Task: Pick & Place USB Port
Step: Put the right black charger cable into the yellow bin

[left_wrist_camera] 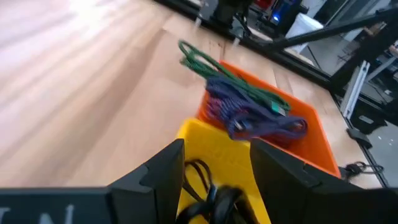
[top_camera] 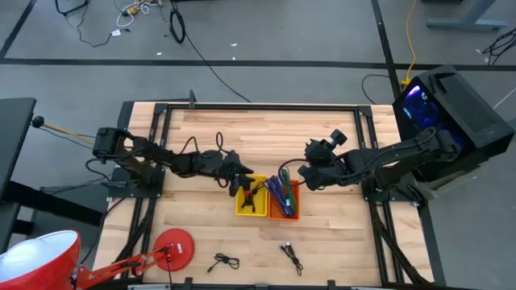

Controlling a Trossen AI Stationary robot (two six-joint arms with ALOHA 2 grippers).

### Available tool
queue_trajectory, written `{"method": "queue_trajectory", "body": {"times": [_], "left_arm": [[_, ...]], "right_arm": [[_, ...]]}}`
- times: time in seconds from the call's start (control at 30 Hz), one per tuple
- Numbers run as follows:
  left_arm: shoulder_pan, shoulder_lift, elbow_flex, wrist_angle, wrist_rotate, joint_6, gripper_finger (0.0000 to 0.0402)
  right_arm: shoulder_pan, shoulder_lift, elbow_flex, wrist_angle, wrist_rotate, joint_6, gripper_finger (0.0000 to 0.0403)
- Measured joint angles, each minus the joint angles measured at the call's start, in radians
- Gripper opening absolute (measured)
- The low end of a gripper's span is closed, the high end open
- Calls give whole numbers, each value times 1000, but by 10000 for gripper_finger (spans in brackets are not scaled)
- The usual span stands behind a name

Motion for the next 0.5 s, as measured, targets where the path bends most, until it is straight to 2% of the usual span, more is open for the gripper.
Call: {"method": "queue_trajectory", "body": {"times": [0.1, 0.2, 0.27, 0.4, 0.5], "left_arm": [[32, -8, 0, 31, 14, 27, 188], [68, -8, 0, 59, 33, 55, 188], [93, -9, 0, 83, 39, 60, 188], [137, -9, 0, 73, 42, 101, 188], [164, -9, 0, 68, 43, 130, 188]], "right_arm": [[0, 1, -30, 28, -42, 0, 80], [0, 1, -89, 136, -105, -5, 80], [3, 1, -135, 242, -191, -21, 80], [30, 1, -197, 475, -443, -88, 80], [81, 1, -220, 570, -521, -84, 80]]}}
